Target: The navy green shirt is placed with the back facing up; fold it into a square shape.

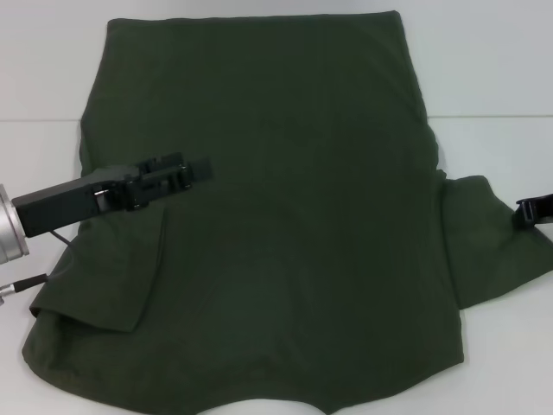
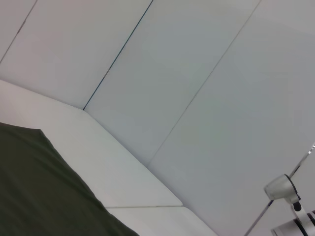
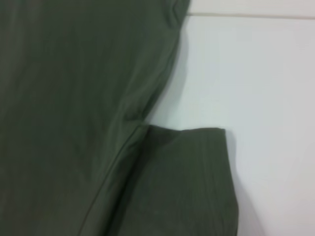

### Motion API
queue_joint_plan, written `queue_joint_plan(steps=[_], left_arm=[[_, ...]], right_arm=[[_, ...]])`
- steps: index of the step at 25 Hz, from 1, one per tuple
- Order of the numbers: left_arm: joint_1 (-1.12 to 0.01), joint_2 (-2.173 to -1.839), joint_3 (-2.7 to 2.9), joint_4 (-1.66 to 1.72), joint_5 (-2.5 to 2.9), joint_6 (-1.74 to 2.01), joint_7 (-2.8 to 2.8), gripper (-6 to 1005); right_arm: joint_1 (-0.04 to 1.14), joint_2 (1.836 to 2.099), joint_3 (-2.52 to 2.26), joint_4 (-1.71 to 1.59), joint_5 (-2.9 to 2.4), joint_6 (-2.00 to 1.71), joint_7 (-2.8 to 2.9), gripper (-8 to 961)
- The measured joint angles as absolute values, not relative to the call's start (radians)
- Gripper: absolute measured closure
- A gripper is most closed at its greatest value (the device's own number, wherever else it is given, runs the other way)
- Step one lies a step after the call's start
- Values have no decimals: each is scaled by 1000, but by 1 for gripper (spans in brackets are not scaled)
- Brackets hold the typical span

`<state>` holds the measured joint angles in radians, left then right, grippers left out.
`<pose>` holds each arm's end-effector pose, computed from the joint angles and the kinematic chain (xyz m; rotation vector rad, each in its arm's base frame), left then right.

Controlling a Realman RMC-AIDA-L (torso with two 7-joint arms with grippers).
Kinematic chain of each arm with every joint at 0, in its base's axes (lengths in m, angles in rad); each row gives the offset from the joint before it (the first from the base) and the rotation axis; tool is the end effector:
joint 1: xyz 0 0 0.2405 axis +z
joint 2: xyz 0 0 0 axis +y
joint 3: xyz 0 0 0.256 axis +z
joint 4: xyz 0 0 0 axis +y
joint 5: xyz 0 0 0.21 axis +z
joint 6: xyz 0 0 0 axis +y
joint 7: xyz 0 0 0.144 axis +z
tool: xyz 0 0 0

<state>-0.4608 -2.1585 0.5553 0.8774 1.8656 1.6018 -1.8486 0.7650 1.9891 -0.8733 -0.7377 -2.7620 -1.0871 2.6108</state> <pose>-0.2493 0.3317 0.0403 -2.3888 -1.1052 -1.0624 0.2909 0.4262 0.0457 -2.0133 1.4065 -0.1950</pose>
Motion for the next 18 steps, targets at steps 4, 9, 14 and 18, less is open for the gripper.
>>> queue_joint_plan(steps=[4,9,14,18], left_arm=[[-457,-2157,555,877,1863,1604,-1851,187],[-448,-2155,555,877,1848,1607,-1852,186],[-446,-2154,555,877,1838,1607,-1852,187],[-446,-2154,555,877,1837,1606,-1852,187]], right_arm=[[770,1982,-873,-740,-2775,-1082,2624,921],[772,1971,-871,-749,-2818,-1070,2672,913],[770,1959,-867,-753,-2826,-1069,2695,906],[770,1951,-846,-753,-2815,-1077,2697,900]])
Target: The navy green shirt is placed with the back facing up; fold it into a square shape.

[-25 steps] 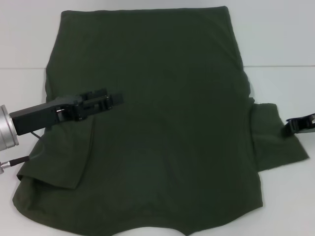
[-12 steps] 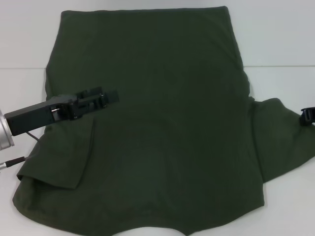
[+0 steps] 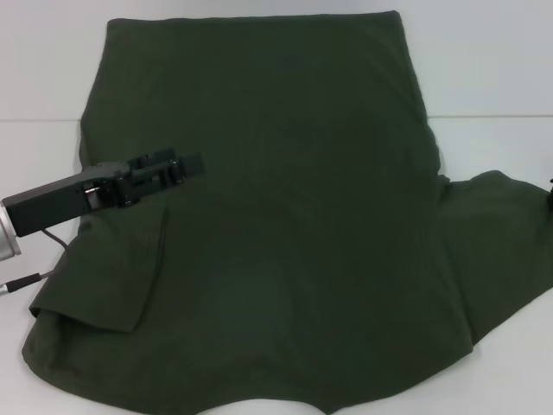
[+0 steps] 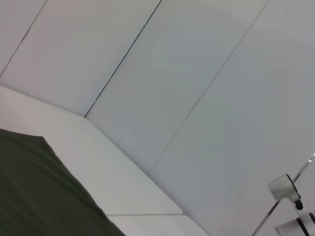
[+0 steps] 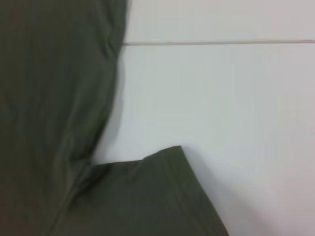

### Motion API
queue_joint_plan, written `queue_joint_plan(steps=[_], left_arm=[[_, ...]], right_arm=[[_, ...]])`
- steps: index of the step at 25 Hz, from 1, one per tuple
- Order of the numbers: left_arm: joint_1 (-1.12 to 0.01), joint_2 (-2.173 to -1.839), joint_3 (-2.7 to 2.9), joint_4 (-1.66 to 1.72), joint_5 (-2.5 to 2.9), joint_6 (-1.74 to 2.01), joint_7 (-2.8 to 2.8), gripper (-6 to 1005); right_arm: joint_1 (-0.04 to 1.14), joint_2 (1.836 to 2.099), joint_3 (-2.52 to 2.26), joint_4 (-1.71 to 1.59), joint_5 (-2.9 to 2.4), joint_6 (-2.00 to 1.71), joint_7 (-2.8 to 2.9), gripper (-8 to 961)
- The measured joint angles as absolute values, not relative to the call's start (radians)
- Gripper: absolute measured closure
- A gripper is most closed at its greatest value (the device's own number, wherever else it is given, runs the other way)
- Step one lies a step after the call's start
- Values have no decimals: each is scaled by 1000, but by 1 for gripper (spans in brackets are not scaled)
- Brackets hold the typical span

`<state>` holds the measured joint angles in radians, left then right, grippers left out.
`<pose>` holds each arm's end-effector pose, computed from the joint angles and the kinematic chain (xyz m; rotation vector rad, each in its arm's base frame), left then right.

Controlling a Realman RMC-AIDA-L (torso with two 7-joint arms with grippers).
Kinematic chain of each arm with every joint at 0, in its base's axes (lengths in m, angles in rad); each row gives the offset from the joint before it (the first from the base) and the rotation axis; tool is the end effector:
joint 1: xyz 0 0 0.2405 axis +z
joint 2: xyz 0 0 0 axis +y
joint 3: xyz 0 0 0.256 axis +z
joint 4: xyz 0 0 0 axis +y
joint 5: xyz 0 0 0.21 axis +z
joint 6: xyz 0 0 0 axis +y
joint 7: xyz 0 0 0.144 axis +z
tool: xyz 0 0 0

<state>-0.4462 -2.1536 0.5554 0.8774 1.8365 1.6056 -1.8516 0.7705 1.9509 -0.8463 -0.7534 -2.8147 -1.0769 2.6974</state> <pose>-0.2521 0.3294 0.0451 -2.3637 -1.1079 -1.0913 0.2982 0.4343 0.0747 -1.8868 1.4333 -0.1805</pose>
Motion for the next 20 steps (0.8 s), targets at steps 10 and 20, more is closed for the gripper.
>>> queue_joint_plan(steps=[10,20], left_arm=[[-442,-2152,554,877,1810,1608,-1855,186],[-444,-2152,554,877,1781,1591,-1855,187]], right_arm=[[780,1940,-810,-893,-2691,-1320,2687,884],[900,1981,-906,-785,-2626,-1289,2686,869]])
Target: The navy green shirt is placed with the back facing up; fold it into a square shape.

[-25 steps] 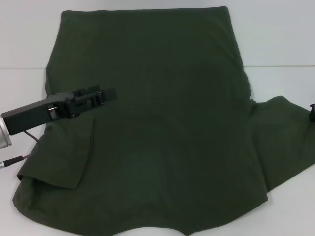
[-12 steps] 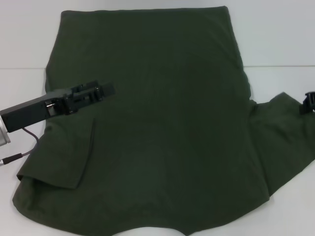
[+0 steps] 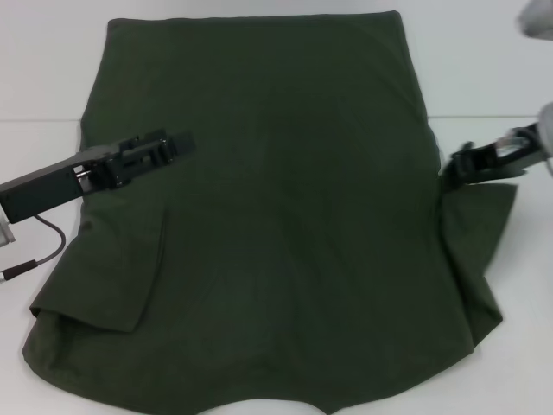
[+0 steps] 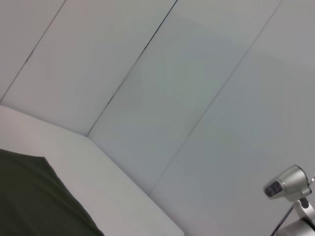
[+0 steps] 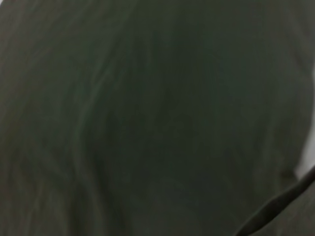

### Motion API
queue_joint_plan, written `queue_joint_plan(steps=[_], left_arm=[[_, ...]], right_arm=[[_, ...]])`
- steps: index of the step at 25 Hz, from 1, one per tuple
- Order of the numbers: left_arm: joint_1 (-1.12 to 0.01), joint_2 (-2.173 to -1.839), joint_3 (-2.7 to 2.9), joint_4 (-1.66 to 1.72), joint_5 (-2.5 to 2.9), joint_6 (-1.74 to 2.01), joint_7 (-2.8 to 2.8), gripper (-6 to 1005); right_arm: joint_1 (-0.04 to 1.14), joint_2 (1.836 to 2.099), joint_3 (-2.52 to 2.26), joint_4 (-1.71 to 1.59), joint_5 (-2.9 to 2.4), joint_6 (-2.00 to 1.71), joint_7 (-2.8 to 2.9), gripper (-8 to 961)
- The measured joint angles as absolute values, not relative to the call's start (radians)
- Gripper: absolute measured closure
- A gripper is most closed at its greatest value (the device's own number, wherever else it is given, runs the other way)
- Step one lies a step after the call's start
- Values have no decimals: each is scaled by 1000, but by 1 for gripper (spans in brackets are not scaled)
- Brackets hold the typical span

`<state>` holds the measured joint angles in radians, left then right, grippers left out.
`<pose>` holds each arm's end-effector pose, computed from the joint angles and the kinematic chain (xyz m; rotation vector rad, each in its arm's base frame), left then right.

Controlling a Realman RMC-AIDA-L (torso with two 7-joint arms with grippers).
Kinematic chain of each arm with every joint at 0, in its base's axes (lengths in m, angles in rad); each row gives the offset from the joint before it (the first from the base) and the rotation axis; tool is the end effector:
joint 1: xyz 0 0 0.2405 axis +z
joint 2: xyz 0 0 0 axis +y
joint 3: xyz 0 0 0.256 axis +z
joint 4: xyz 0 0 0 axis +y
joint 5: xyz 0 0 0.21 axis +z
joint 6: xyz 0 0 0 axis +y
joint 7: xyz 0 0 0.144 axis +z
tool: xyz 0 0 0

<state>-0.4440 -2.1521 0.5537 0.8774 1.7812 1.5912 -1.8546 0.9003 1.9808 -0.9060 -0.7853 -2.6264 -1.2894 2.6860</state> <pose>-0.2498 0.3330 0.0522 -2.3145 -1.0910 -1.1515 0.2064 0.4440 0.0367 -2.2100 1.4572 -0.0851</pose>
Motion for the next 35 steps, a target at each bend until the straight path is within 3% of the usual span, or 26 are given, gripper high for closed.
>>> queue_joint_plan(steps=[11,19,26,30,34,35], left_arm=[[-443,-2152,517,856,1772,1574,-1849,186],[-441,-2144,500,850,1772,1572,-1849,186],[-438,-2141,489,846,1772,1563,-1852,186],[-438,-2125,489,840,1778,1562,-1884,186],[-435,-2068,500,840,1832,1583,-2055,186],[-435,-2068,500,840,1832,1583,-2055,187]], right_arm=[[1037,2040,-958,-644,-2627,-1181,2692,852],[1034,2057,-953,-637,-2608,-1170,2666,840],[981,2026,-925,-635,-2340,-1222,2523,829],[947,1995,-915,-642,-2274,-1264,2515,668],[921,1957,-863,-645,-2268,-1328,2518,487],[916,1949,-848,-646,-2268,-1340,2518,437]])
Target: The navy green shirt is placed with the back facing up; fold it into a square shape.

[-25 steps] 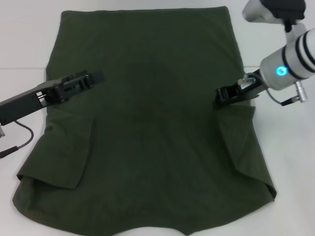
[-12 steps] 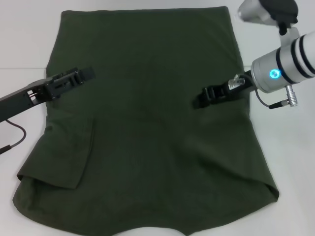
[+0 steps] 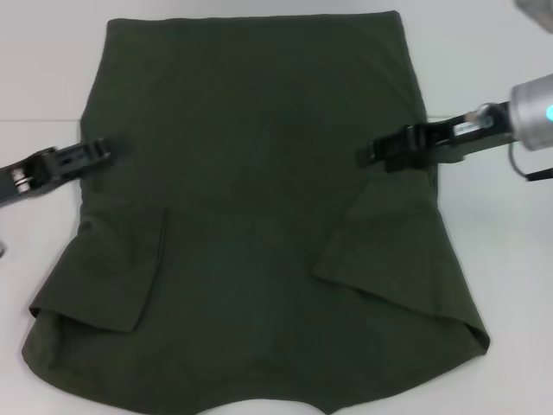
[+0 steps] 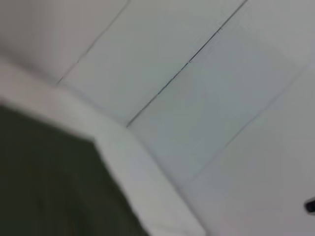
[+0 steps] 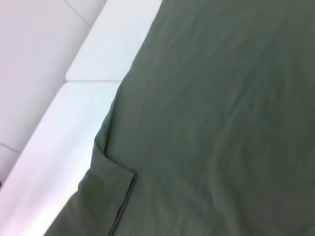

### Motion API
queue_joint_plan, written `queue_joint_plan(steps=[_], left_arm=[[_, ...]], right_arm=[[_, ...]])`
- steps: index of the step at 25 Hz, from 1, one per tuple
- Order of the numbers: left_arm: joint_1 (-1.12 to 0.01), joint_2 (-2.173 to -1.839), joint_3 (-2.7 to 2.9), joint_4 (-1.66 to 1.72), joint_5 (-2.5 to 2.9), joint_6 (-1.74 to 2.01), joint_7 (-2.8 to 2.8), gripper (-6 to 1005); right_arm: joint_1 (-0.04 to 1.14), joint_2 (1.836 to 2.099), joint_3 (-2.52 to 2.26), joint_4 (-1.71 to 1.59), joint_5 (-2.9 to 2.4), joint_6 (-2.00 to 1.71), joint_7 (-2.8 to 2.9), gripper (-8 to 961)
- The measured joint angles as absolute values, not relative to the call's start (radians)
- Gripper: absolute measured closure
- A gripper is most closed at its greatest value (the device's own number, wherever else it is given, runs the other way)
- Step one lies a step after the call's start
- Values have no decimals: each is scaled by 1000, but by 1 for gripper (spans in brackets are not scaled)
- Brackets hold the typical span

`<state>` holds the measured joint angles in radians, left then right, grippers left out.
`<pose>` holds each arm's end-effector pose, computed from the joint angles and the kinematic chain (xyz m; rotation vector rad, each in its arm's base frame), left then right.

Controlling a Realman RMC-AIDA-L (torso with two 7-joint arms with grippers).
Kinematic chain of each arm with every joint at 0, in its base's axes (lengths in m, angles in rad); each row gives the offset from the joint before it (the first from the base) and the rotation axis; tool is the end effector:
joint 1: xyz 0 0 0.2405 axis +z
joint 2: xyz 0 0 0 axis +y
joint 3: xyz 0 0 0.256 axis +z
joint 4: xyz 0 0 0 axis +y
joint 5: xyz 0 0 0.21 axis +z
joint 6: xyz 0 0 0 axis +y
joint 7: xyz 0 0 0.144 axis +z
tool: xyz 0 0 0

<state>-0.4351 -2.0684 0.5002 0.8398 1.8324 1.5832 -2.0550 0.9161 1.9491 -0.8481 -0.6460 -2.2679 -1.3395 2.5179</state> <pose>-0.2797 0.3334 0.0805 -2.1826 -1.3644 -1.1193 0.1776 0.4398 0.0251 -2.4243 1.5535 0.3000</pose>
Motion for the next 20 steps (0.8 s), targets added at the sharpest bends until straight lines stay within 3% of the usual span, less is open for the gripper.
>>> queue_joint_plan(steps=[1,2,6,14,20], left_arm=[[-428,-2027,501,839,1878,1624,-2180,187],[-424,-2009,500,839,1892,1646,-2228,187],[-397,-1971,500,839,1914,1709,-2339,187],[-356,-1938,494,838,2036,1721,-2491,187],[-368,-1941,493,836,2155,1711,-2540,187]], right_arm=[[912,1941,-835,-647,-2268,-1356,2518,387],[909,1933,-827,-647,-2267,-1368,2518,337],[900,1913,-805,-648,-2266,-1397,2518,274],[899,1911,-800,-649,-2266,-1401,2524,247],[913,1910,-809,-649,-2269,-1402,2545,252]])
